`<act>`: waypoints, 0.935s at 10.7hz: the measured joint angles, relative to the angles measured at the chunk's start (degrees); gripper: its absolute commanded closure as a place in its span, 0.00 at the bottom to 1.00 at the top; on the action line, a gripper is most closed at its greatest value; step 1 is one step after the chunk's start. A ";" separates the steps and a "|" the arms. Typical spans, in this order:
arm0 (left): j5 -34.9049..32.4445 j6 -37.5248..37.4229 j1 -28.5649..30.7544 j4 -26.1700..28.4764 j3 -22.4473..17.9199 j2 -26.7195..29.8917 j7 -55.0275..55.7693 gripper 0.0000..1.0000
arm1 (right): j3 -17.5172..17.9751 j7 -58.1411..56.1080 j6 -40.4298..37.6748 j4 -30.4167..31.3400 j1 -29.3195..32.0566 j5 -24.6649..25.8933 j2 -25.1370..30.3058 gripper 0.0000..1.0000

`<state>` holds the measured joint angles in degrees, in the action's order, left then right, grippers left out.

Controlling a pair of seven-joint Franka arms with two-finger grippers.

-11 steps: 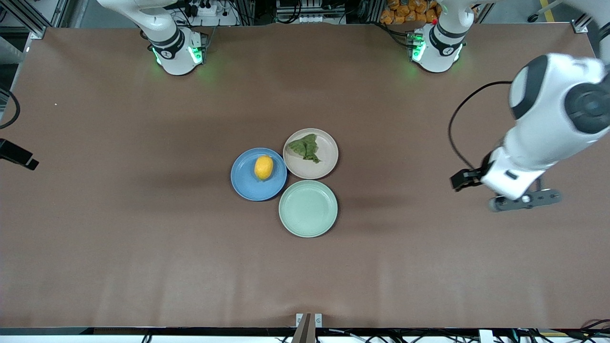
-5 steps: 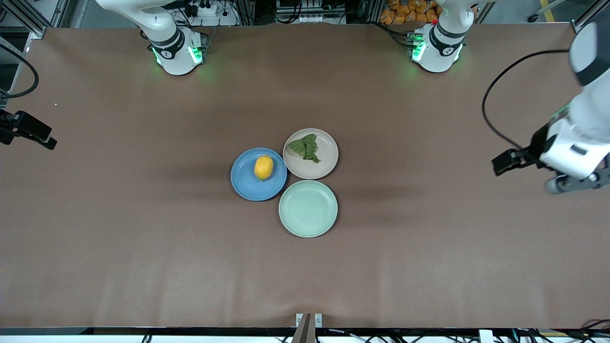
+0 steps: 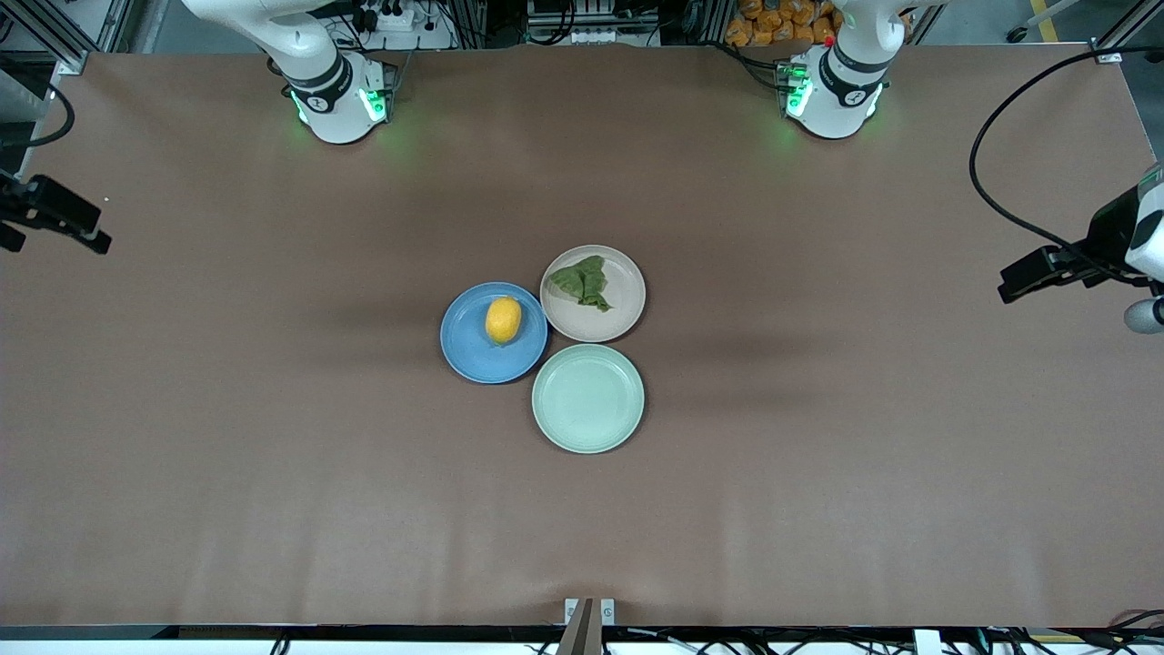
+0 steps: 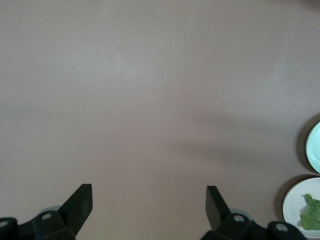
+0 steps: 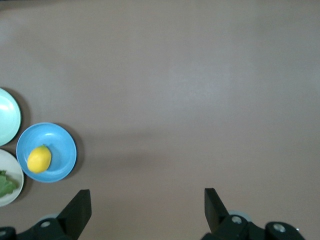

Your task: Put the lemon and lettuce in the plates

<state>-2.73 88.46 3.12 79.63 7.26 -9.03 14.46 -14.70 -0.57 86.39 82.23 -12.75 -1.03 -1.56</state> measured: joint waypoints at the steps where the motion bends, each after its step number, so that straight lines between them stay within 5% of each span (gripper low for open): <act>1: 0.39 -0.32 -0.92 0.00 -1.17 0.35 -0.19 0.00 | 1.11 -1.37 -0.49 0.01 0.58 0.00 0.09 0.00; 10: 0.57 -0.48 -1.97 0.73 -3.69 0.49 -3.26 0.00 | 11.53 -6.39 -1.30 1.74 9.20 0.00 -1.06 0.00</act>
<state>-2.16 87.98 1.15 80.36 3.57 -8.55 11.20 -3.17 -6.96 85.09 83.97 -3.55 -1.02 -2.63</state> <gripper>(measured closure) 0.000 0.000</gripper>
